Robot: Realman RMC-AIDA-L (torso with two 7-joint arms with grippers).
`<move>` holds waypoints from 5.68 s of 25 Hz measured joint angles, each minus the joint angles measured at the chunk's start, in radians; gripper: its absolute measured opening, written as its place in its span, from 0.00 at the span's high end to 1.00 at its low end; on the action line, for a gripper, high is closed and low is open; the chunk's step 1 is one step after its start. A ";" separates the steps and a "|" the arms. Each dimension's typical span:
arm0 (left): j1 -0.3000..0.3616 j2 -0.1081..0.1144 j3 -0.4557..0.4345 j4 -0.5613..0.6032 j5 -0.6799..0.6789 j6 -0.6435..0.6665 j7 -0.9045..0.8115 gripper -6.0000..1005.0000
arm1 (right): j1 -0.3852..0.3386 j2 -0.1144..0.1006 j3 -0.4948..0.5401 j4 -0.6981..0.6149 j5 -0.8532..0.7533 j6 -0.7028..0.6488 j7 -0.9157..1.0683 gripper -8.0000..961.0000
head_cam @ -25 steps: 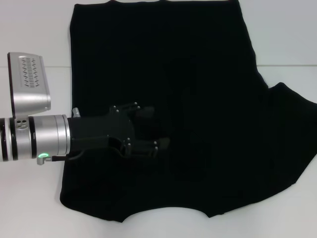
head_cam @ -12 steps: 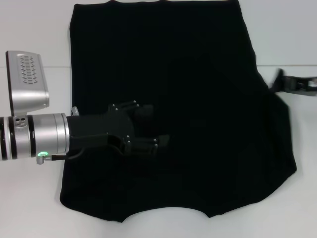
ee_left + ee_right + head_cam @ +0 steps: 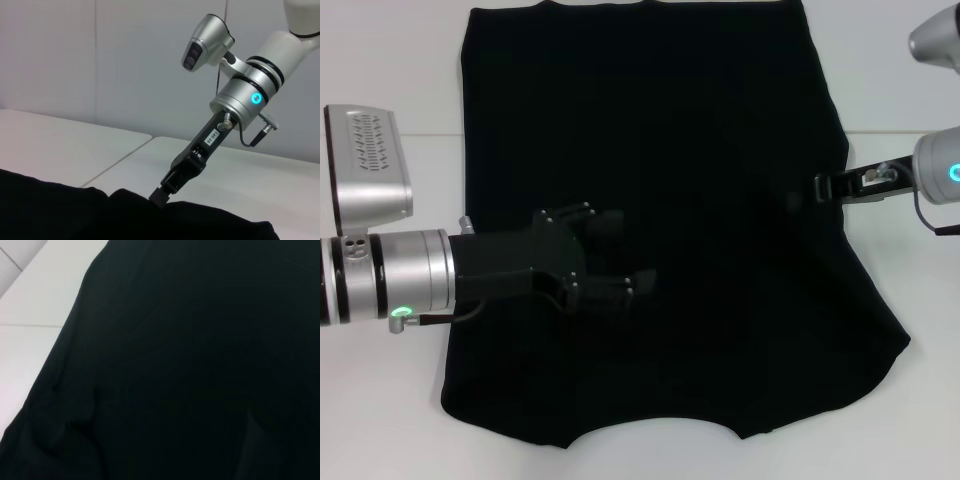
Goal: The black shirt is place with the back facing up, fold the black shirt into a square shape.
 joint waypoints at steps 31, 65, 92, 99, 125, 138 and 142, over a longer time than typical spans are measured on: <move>0.216 0.000 -0.181 0.280 0.227 0.070 -0.207 0.10 | -0.091 0.097 -0.005 -0.047 0.454 -0.005 -0.506 0.05; 0.208 -0.036 0.101 0.362 0.422 -0.130 -0.098 0.15 | -0.090 0.093 0.002 -0.038 0.473 0.023 -0.493 0.04; 0.208 -0.034 0.048 0.392 0.441 -0.078 -0.181 0.99 | -0.125 0.071 -0.004 -0.038 0.471 0.002 -0.484 0.06; 0.230 -0.033 -0.031 0.390 0.358 -0.021 -0.193 0.98 | -0.191 0.037 0.005 -0.052 0.477 -0.081 -0.462 0.07; 0.247 -0.026 -0.220 0.265 0.288 0.025 -0.147 0.96 | -0.295 -0.136 0.071 -0.048 0.177 -0.343 -0.140 0.09; 0.238 -0.027 -0.221 0.261 0.285 0.025 -0.147 0.95 | -0.276 -0.129 0.060 -0.013 0.068 -0.353 -0.108 0.10; 0.237 -0.026 -0.221 0.261 0.285 0.026 -0.147 0.95 | -0.272 -0.126 0.059 -0.008 0.051 -0.356 -0.108 0.11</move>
